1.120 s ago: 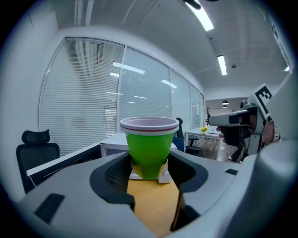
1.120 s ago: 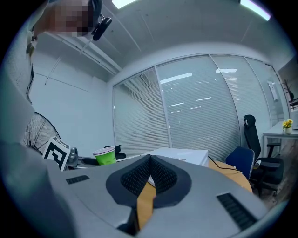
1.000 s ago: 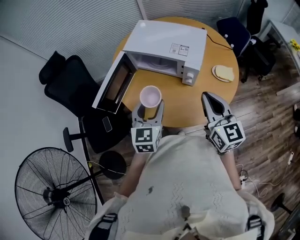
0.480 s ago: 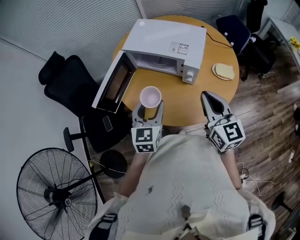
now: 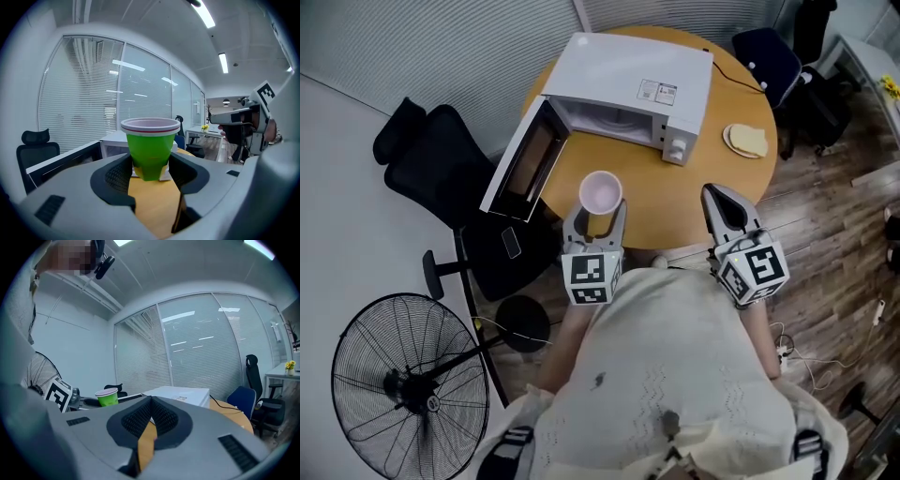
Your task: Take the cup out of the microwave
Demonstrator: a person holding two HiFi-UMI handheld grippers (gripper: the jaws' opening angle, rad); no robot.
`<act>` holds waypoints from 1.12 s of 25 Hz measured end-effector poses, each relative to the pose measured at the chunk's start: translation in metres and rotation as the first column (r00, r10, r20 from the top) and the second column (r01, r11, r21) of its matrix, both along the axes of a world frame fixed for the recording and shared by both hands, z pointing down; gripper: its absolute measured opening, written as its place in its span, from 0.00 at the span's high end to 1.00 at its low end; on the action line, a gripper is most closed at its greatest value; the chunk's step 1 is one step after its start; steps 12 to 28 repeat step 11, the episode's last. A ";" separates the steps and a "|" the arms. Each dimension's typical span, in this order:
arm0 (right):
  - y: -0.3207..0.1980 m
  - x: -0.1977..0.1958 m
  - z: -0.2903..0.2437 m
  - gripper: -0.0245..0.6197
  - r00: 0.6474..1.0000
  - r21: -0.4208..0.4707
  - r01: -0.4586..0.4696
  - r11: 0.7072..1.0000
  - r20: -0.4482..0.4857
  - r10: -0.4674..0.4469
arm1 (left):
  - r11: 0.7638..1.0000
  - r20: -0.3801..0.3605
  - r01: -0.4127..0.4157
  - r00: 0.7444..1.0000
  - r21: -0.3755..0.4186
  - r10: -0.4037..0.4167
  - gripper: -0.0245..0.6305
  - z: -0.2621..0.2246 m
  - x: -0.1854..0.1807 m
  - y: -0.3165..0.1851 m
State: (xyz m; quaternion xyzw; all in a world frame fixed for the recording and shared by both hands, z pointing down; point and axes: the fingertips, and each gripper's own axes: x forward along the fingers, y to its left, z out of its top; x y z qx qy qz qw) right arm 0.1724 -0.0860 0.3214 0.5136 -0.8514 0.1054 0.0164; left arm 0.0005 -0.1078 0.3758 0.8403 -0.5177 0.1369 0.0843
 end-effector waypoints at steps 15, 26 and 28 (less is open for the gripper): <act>0.000 -0.001 0.003 0.95 1.000 -0.005 0.006 1.000 -0.006 -0.006 | 1.000 0.011 0.016 1.000 -0.006 -0.016 0.56 0.005 -0.005 -0.001; 0.000 -0.001 0.003 0.95 1.000 -0.005 0.006 1.000 -0.006 -0.006 | 1.000 0.011 0.016 1.000 -0.006 -0.016 0.56 0.005 -0.005 -0.001; 0.000 -0.001 0.003 0.95 1.000 -0.005 0.006 1.000 -0.006 -0.006 | 1.000 0.011 0.016 1.000 -0.006 -0.016 0.56 0.005 -0.005 -0.001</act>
